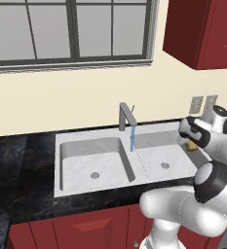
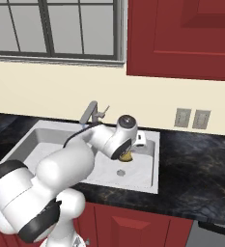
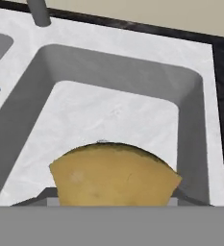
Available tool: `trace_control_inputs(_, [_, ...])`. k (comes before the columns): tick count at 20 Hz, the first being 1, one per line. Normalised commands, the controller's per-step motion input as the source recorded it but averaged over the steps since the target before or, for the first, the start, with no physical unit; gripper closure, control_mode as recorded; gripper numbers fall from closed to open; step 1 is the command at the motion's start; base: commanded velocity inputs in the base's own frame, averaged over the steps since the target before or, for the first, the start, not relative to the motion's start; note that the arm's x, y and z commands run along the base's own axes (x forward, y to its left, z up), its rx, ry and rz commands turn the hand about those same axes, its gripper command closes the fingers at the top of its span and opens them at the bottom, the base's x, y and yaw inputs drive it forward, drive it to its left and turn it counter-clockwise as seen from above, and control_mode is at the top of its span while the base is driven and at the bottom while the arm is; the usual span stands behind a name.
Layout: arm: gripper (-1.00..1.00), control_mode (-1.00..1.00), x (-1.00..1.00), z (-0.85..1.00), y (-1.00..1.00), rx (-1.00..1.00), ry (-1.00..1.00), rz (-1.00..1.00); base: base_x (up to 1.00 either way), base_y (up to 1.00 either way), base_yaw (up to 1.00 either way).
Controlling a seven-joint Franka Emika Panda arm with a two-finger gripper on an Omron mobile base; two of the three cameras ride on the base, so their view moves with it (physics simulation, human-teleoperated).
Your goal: Soak the sponge with water for a few seconds and then drop it inside the sink.
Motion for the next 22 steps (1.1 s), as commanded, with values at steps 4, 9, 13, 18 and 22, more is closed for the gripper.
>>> trace_control_inputs(4, [1.00,-1.00,0.26,0.01,0.19,0.11,-0.02,0.24,0.00,0.00,0.00])
trace_control_inputs(9, [1.00,-1.00,0.15,0.01,0.56,0.02,-0.01,0.13,0.00,0.00,0.00])
trace_control_inputs(13, [1.00,-1.00,0.09,0.00,0.71,0.00,-0.04,0.10,0.00,0.00,0.00])
trace_control_inputs(18, [1.00,-1.00,0.08,0.00,0.66,0.00,-0.02,0.08,0.00,0.00,0.00])
trace_control_inputs(22, [1.00,-1.00,0.29,-0.08,0.28,0.01,-0.05,0.04,0.00,0.00,0.00])
